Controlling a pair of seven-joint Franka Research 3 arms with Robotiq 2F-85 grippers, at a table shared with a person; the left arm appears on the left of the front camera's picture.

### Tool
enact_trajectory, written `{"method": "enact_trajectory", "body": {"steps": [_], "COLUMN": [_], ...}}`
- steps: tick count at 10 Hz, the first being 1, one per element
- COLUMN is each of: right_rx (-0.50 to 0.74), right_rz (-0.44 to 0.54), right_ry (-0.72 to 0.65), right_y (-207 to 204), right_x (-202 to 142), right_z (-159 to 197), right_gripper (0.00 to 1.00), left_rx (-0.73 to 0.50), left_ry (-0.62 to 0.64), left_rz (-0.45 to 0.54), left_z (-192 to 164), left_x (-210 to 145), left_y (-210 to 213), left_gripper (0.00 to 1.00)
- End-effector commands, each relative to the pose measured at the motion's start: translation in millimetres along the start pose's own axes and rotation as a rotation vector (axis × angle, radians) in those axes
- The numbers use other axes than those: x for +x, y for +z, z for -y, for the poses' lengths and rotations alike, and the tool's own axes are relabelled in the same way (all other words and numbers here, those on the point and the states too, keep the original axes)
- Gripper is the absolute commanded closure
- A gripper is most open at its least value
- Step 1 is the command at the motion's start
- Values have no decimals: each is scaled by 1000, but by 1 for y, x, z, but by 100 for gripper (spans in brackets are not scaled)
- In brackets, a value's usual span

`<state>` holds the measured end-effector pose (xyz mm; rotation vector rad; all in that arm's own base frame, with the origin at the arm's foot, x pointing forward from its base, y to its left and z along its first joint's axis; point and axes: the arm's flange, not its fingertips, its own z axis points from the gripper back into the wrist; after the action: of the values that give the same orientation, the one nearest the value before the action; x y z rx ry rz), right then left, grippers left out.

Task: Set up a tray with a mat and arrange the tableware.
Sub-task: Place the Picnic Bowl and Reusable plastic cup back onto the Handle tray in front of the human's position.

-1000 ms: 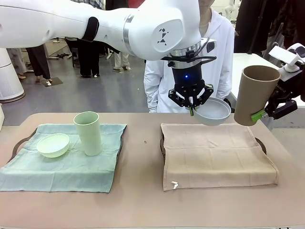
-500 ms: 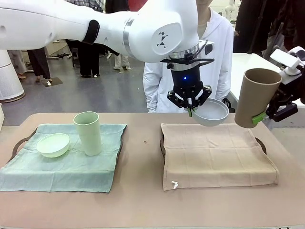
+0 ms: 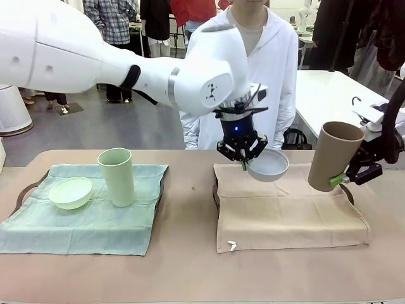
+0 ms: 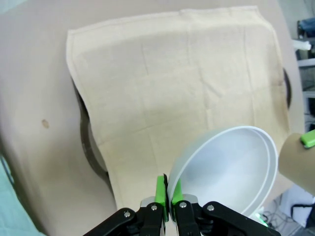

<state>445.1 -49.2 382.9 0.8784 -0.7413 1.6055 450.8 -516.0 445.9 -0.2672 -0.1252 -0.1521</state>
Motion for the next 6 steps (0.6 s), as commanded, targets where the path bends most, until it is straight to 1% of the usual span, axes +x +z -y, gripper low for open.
{"method": "enact_trajectory", "body": {"steps": [1,4,5,6], "right_rx": [-15,-11,-10,-14], "right_rz": [26,25,20,-78], "right_ry": [38,58,42,39], "right_y": [-4,-16,-23,-27], "right_x": [-10,-36,-42,-40], "right_z": [12,23,26,30], "right_gripper": [20,20,20,20], "left_rx": [-20,-33,-39,-45], "left_ry": [2,23,36,64], "left_rz": [-13,18,24,45], "left_z": [-9,-22,-27,-29], "left_x": [-4,2,2,6], "left_y": [-15,-46,-55,-60], "left_gripper": [95,95,95,95]}}
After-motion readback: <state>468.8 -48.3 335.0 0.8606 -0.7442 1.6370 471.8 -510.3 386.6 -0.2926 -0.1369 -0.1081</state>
